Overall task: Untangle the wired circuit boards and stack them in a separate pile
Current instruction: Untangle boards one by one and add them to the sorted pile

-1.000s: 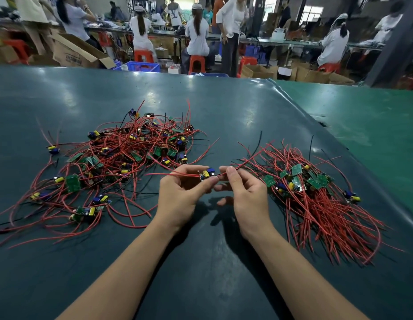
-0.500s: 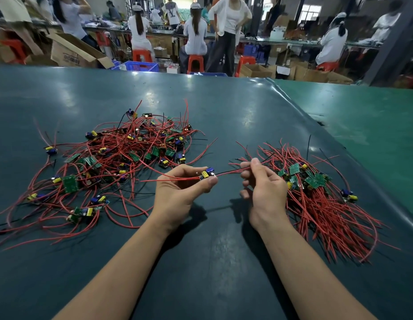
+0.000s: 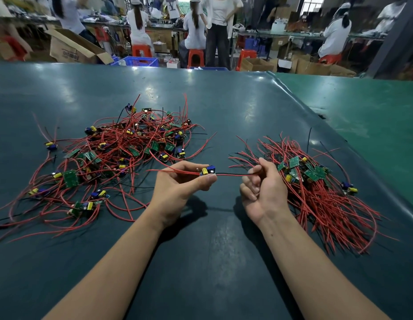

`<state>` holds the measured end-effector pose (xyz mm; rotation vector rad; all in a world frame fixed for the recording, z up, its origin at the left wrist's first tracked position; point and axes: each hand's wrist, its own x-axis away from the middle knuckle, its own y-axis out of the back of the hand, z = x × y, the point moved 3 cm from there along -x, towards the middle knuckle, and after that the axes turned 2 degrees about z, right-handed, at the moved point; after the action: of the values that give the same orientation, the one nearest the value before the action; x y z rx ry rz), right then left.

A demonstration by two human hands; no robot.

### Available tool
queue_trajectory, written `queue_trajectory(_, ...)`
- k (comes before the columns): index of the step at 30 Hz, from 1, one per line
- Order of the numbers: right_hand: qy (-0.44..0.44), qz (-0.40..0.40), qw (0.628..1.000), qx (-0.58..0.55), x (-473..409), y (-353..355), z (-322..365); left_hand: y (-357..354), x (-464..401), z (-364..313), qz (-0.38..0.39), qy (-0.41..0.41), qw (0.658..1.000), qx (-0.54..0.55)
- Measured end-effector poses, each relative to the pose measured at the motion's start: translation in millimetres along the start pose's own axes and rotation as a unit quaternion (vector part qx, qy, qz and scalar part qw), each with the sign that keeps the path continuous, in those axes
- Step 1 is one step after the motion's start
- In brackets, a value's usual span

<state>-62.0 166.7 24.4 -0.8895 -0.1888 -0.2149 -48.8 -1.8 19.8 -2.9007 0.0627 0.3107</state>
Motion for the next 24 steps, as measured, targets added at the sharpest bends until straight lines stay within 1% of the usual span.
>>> queue_trajectory(3, 0.014, -0.013, 1.000, 0.009, -2, 1, 1, 0, 0, 0, 0.012, 0.005, 1.000, 0.006)
queue_trajectory(5, 0.015, -0.012, 1.000, 0.002, -2, 2, 1, 1, 0, 0, 0.006, 0.004, 1.000, 0.020)
queue_trajectory(8, 0.006, -0.005, 1.000, -0.005, -4, 2, 2, 3, -1, 0, -0.010, 0.003, 0.999, 0.045)
queue_trajectory(13, -0.016, 0.000, 1.000, -0.022, -4, 1, 3, 3, -1, -2, -0.007, 0.014, 0.998, 0.058)
queue_trajectory(16, 0.014, 0.037, 0.999, 0.030, -4, -1, 4, 5, -2, -1, -0.036, 0.012, 0.997, 0.067)
queue_trajectory(18, 0.006, 0.081, 0.991, 0.108, 0, -4, -4, 7, -2, 1, -0.054, 0.008, 0.996, 0.071)
queue_trajectory(20, -0.020, 0.121, 0.973, 0.193, 7, -8, -17, 5, -2, 2, -0.039, 0.007, 0.998, 0.054)
queue_trajectory(21, -0.028, 0.129, 0.967, 0.218, 9, -9, -23, 4, -1, 2, -0.025, 0.008, 0.999, 0.042)
queue_trajectory(24, -0.017, 0.123, 0.964, 0.236, 10, -10, -27, 1, -1, 3, -0.012, 0.010, 1.000, 0.025)
